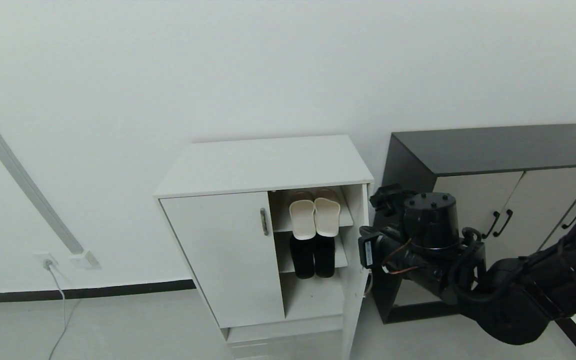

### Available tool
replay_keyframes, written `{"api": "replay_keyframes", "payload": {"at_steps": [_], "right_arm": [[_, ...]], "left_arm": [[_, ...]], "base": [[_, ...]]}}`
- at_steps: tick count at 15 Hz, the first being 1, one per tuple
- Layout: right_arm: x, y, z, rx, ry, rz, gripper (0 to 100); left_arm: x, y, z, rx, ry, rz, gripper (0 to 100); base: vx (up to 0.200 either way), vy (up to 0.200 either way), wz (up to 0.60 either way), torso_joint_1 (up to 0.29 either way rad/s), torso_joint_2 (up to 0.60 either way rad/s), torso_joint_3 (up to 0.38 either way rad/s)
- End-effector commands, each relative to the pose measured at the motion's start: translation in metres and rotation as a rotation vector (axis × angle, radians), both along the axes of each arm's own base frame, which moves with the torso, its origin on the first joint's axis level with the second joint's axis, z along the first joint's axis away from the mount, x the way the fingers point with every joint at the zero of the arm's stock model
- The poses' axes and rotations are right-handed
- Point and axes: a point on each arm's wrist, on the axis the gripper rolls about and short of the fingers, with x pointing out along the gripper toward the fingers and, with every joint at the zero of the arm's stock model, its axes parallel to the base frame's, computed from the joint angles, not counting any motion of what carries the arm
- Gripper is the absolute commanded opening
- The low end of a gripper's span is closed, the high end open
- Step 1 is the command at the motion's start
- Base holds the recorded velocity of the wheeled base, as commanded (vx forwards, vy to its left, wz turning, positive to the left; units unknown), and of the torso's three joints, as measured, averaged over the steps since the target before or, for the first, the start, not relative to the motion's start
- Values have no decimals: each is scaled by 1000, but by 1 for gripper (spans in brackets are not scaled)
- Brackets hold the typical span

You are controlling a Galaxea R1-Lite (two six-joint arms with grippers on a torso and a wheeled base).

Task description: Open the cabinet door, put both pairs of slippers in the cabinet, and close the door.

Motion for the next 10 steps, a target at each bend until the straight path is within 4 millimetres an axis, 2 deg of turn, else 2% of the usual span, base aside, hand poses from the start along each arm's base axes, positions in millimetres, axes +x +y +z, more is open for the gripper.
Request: {"api": "replay_keyframes", "payload": {"at_steps": [1,6,10], "right_arm": [[5,-16,-9,-71,10,-31,0],[11,-45,-27,-118,69,-100,0],[19,-42,-39,-118,96,-76,0]], "left_arm": [[0,0,0,0,1,0,0],[0,0,0,0,1,0,0],[0,0,0,0,1,1,0]], "base": [[0,0,0,0,0,0],[0,0,0,0,0,0],[0,0,0,0,0,0]]}}
